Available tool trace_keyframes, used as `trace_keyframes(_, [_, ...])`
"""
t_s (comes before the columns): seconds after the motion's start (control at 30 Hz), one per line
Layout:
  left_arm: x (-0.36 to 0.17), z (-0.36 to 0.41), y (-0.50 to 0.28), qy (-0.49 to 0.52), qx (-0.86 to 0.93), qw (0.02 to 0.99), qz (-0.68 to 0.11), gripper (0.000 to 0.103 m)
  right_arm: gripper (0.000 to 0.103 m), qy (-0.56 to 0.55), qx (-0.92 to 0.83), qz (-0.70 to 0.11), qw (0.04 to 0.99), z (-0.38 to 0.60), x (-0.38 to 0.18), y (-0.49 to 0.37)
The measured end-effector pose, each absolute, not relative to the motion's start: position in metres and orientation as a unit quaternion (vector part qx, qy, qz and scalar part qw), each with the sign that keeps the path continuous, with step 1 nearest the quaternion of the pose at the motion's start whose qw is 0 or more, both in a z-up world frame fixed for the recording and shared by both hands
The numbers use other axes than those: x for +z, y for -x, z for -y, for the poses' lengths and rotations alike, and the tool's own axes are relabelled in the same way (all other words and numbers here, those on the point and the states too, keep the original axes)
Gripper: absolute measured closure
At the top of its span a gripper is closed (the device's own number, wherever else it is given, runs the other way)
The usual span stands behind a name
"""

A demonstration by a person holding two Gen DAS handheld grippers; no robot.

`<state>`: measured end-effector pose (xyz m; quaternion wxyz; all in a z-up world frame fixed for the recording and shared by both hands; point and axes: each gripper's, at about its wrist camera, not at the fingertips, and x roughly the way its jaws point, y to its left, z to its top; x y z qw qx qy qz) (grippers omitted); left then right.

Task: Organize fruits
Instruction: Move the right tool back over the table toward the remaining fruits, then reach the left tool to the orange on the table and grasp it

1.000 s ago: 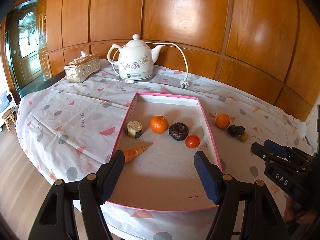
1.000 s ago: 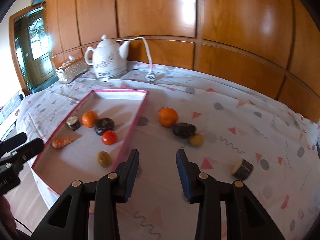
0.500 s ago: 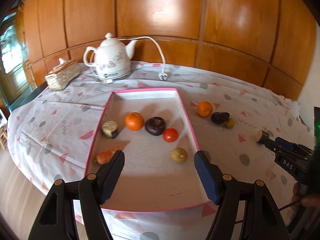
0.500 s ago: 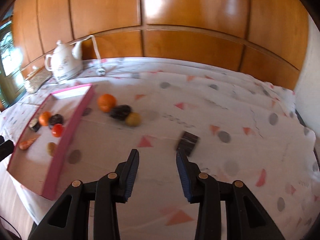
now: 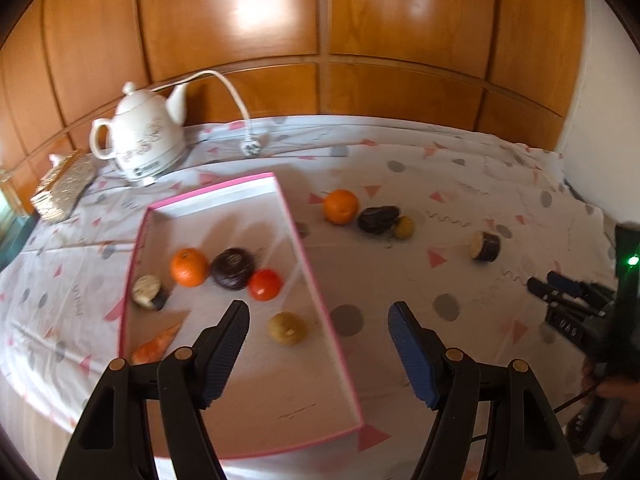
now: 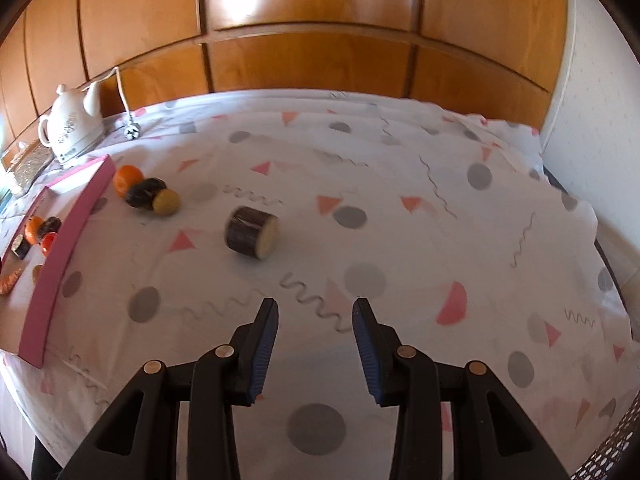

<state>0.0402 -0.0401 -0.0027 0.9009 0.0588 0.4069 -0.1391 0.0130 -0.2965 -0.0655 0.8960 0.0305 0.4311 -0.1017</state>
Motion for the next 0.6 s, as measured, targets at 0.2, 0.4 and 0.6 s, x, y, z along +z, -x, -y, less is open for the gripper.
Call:
trace_keyframes(0.2, [-0.003, 0.056, -0.081, -0.037, -0.183, 0.879, -0.439, 0.061, 0.064, -0.040, -0.102, -0.430, 0.896, 0.303, -0.069, -0.011])
trace_keyframes(0.4, [-0.005, 0.074, -0.131, 0.004, -0.202, 0.857, -0.474, 0.070, 0.064, -0.046, -0.099, -0.431, 0.896, 0.308, -0.069, -0.012])
trace_keyframes(0.6, [-0.017, 0.093, -0.187, 0.001, -0.166, 0.851, -0.499, 0.042, 0.064, -0.054, -0.094, -0.437, 0.893, 0.313, -0.071, -0.012])
